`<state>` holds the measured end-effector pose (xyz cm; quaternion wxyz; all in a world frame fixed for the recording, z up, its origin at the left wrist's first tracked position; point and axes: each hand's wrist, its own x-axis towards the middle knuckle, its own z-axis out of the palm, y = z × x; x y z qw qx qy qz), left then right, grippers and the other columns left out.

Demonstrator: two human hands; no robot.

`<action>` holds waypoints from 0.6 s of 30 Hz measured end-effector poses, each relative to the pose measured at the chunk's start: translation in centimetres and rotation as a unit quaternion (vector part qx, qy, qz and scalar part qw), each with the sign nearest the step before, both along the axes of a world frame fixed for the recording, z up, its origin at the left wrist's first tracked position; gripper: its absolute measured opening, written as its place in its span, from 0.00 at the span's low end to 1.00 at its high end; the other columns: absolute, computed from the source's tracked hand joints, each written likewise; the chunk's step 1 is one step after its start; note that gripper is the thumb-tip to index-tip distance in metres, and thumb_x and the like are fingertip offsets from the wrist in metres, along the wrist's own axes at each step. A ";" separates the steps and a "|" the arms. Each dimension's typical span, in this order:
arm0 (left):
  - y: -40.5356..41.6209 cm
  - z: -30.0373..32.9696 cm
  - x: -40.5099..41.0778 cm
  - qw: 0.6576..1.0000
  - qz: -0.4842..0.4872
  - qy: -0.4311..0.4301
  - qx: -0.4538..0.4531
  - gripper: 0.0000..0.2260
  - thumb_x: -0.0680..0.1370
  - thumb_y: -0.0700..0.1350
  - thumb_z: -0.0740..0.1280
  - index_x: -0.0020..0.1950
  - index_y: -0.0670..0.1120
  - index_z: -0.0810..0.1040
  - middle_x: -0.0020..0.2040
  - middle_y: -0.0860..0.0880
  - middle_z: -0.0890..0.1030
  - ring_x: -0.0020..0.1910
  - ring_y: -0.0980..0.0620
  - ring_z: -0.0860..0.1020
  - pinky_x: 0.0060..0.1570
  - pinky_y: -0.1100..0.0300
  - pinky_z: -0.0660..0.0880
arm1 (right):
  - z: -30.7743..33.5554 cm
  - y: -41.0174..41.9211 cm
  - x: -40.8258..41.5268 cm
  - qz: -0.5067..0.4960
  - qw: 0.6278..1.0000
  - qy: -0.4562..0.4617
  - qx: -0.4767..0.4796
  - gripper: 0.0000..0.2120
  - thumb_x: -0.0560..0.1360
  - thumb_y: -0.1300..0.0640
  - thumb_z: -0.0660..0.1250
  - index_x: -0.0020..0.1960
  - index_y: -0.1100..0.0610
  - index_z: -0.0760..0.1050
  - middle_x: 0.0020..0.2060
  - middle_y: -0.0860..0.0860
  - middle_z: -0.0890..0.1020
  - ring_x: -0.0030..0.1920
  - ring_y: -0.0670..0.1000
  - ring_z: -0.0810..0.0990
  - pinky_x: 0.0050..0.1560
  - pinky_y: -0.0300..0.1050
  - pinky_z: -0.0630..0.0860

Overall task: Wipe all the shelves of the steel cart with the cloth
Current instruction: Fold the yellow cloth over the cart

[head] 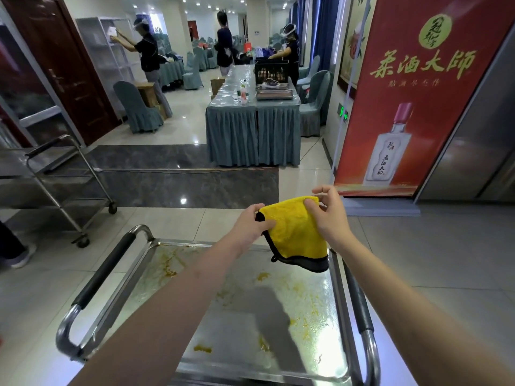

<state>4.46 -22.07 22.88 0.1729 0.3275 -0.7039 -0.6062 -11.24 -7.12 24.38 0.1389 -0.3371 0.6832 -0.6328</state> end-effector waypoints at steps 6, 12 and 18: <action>-0.3 -1.2 0.4 0.998 -0.025 0.047 0.029 0.13 0.77 0.38 0.74 0.62 0.40 0.81 0.58 0.42 0.84 0.58 0.44 0.83 0.61 0.45 0.79 | -2.4 1.5 -0.7 0.026 0.997 -0.073 0.026 0.21 0.78 0.51 0.75 0.69 0.52 0.75 0.57 0.51 0.82 0.57 0.49 0.81 0.54 0.44 0.77; 0.2 -3.0 0.6 0.998 -0.016 0.049 0.019 0.11 0.77 0.40 0.74 0.58 0.39 0.82 0.56 0.42 0.85 0.58 0.43 0.83 0.60 0.47 0.80 | -5.5 2.8 -0.6 0.038 0.991 -0.125 0.025 0.04 0.77 0.57 0.76 0.50 0.56 0.85 0.42 0.50 0.87 0.44 0.49 0.83 0.49 0.50 0.79; 0.9 -5.5 0.9 0.998 0.027 0.019 -0.058 0.11 0.73 0.49 0.77 0.51 0.44 0.84 0.49 0.45 0.86 0.52 0.45 0.84 0.57 0.41 0.80 | -7.5 3.8 0.2 0.028 0.990 -0.128 0.042 0.05 0.79 0.56 0.73 0.49 0.58 0.83 0.37 0.47 0.83 0.40 0.46 0.79 0.44 0.44 0.76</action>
